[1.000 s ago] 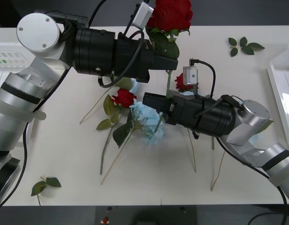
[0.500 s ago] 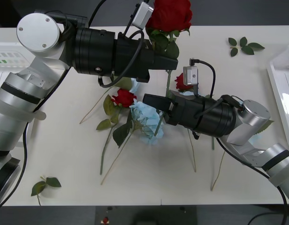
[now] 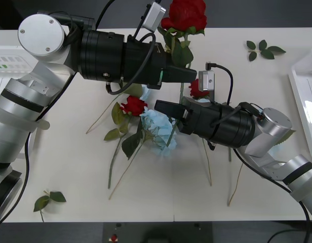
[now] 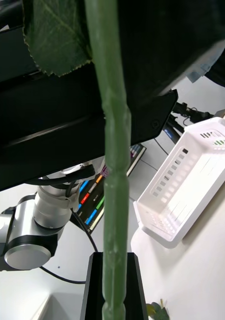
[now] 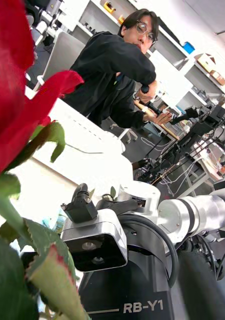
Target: Put the red flowers into the right box and the blue flowers into the left box
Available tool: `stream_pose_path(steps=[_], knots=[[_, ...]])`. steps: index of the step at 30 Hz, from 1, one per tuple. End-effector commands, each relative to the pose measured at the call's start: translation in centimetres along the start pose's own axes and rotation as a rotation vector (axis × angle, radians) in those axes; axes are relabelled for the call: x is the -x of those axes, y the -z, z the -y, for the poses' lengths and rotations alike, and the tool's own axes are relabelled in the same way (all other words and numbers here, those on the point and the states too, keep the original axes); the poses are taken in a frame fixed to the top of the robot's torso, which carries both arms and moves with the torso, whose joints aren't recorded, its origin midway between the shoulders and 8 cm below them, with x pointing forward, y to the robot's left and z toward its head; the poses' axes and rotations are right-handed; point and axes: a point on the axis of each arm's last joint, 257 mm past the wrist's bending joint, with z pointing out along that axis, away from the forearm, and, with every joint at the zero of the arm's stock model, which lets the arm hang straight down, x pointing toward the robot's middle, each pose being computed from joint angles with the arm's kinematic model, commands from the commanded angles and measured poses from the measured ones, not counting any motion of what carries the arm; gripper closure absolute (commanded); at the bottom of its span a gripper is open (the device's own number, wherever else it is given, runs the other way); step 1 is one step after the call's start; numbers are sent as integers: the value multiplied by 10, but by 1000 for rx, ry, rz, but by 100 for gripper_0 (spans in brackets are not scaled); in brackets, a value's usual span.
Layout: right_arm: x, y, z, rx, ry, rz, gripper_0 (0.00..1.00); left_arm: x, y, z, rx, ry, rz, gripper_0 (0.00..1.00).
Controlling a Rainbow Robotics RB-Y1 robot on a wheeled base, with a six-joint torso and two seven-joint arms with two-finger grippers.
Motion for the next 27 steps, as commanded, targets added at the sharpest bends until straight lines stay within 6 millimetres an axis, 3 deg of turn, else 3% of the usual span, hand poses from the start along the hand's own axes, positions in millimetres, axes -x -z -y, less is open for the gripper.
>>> stream_pose_path(steps=[1,9,15,17,20,27], knots=[[19,1,-4,2,55,2,100,18,-4,14,-24,-24,8,0],[25,12,2,-26,73,-7,100,18,-4,14,-24,-24,8,0],[35,39,15,-90,118,-60,100,18,-4,14,-24,-24,8,0],[41,60,21,-131,151,-107,100,1,-1,3,-6,32,12,0],[52,83,29,-188,187,-141,100,7,10,-4,18,25,26,0],[89,147,52,-364,148,-180,100,-6,47,-32,125,12,-39,0]])
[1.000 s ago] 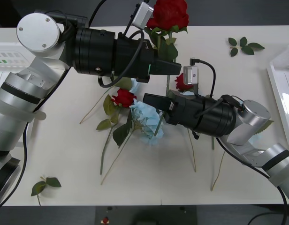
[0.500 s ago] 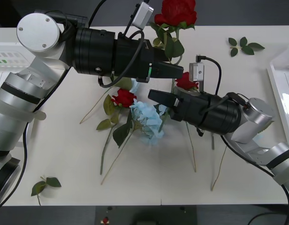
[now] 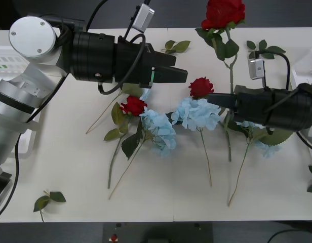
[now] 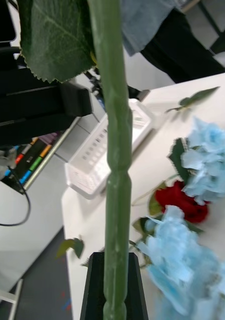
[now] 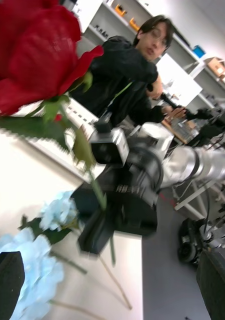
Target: Put the red flowers into the right box and the blue flowers into the left box
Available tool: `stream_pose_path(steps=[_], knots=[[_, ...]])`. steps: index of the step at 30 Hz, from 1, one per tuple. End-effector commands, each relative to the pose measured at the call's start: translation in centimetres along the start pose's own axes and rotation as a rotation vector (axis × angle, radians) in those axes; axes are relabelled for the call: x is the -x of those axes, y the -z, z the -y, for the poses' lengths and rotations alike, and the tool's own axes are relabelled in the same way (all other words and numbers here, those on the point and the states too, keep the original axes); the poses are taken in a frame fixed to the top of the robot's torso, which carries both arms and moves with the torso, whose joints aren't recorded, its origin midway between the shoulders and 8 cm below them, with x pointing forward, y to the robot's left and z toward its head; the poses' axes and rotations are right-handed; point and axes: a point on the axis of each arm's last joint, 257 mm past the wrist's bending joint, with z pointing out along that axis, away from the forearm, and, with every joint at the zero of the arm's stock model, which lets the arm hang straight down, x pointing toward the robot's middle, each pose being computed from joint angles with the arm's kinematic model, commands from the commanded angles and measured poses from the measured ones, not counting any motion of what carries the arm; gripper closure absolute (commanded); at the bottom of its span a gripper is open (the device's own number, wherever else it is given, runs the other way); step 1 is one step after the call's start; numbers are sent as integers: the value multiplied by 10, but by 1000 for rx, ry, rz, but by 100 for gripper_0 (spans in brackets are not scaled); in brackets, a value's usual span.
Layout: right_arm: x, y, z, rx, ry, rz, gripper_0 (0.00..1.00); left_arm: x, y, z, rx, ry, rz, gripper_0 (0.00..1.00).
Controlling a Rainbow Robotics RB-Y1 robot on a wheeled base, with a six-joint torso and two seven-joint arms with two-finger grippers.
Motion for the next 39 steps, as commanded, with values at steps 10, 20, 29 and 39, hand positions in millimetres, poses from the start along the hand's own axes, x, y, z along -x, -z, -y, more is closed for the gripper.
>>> stream_pose_path(steps=[10,20,29,39], knots=[[36,128,108,-446,-51,-194,100,-22,83,-65,273,1,-157,0],[36,236,162,-768,-55,-308,100,-51,141,-123,550,98,-276,0],[39,334,209,-1040,-14,-353,100,-69,192,-160,791,171,-382,0],[46,421,233,-1265,-16,-315,100,-90,220,-188,1015,165,-536,0]])
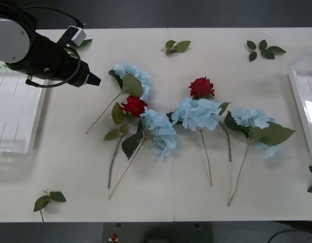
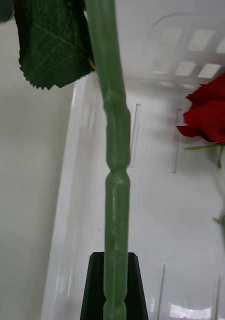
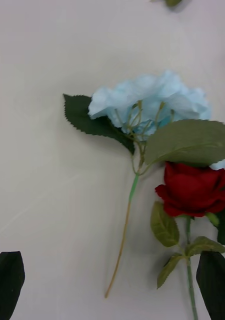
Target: Put the red flowers into the right box and the blue flowers into the left box
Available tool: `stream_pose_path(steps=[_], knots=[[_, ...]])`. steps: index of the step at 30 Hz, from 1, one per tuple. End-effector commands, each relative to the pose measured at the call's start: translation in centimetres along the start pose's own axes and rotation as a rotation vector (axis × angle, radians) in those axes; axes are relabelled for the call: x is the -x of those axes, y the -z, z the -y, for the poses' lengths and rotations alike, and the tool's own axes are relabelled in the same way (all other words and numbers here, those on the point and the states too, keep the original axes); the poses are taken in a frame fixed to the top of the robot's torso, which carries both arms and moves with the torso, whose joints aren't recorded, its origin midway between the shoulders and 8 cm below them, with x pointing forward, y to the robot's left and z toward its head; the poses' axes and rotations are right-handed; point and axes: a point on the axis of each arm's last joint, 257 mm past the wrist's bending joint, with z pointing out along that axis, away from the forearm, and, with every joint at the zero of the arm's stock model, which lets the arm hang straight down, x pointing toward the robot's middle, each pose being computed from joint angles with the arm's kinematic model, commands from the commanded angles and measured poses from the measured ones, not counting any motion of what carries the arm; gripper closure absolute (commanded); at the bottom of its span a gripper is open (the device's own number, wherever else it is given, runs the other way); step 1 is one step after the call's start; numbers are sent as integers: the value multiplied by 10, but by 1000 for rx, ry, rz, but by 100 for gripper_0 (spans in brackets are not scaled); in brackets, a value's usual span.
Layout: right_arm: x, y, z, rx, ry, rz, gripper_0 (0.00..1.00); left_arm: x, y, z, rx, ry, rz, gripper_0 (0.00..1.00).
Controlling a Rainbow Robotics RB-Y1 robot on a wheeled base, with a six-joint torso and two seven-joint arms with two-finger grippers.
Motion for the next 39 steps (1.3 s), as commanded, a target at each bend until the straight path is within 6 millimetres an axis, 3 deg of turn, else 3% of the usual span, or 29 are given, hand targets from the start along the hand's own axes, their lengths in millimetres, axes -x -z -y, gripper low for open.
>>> stream_pose_path(steps=[1,5,10,16,24,30,32,33,35,39], knots=[[20,22,47,-107,-59,60,100,19,5,-9,119,-60,-6,0],[6,27,73,-169,-72,46,100,25,-8,-15,213,-147,-4,0],[-14,31,103,-260,-57,11,100,25,-32,-18,229,-125,-40,0],[-27,25,118,-318,-76,22,100,32,-57,-8,204,-143,-82,0],[-42,18,129,-369,-81,23,100,34,-76,2,193,-155,-119,0],[-43,13,130,-389,-69,38,100,22,-94,-1,235,-212,-164,0],[-43,13,131,-392,-65,39,92,21,-98,-1,236,-219,-160,0],[-44,14,133,-396,-66,35,78,19,-100,-1,237,-227,-161,0],[-47,15,135,-401,-66,30,62,14,-103,1,235,-235,-171,0],[-53,18,141,-416,-64,17,40,10,-106,3,234,-244,-182,0]])
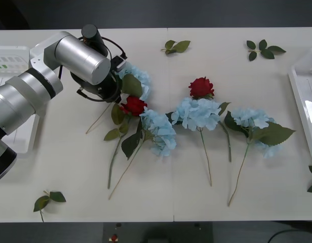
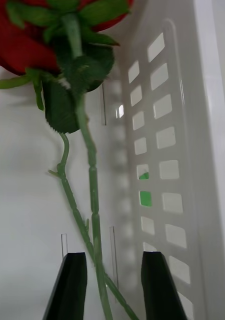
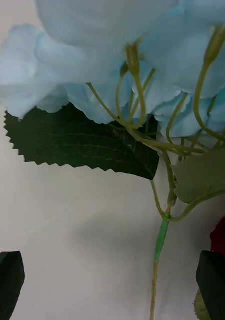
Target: Put the red flowers into the right box and the blue flowers into the left box
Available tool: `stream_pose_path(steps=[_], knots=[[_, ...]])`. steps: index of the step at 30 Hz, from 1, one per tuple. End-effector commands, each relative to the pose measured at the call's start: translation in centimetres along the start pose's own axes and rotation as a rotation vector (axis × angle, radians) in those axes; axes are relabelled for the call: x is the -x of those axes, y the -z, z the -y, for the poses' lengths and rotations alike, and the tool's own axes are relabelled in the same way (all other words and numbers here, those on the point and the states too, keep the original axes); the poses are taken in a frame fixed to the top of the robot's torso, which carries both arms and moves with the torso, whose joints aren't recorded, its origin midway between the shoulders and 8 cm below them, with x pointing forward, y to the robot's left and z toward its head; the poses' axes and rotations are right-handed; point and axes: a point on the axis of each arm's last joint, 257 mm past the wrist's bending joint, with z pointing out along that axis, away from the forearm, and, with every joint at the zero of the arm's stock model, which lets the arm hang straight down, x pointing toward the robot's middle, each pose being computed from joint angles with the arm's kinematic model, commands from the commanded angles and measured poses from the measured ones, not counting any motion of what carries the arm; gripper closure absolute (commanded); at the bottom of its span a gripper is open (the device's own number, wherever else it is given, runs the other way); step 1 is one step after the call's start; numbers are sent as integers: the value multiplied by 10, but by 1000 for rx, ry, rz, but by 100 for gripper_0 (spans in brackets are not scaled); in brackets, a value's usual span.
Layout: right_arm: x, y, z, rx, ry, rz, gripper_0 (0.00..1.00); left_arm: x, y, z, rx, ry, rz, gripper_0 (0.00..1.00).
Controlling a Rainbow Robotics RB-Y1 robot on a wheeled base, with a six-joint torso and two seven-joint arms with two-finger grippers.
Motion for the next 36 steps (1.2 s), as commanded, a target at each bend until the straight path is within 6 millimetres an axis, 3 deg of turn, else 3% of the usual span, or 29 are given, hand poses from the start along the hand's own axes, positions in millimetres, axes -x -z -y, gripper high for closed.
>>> stream_pose_path(steps=[1,6,13,21,31,36], knots=[[10,6,20,-38,-25,14,36,20,15,-13,19,-32,39,0],[5,6,17,-27,-7,-5,26,11,8,-11,14,-34,16,0],[10,11,-17,103,-113,-23,23,3,-3,-2,-12,-11,-11,0],[38,34,-90,370,-311,-41,23,0,-8,6,-26,-4,-24,0],[89,82,-209,594,-455,-151,23,-4,-14,16,-39,3,-41,0],[96,104,-237,609,-434,-191,23,-6,-16,20,-45,4,-47,0]])
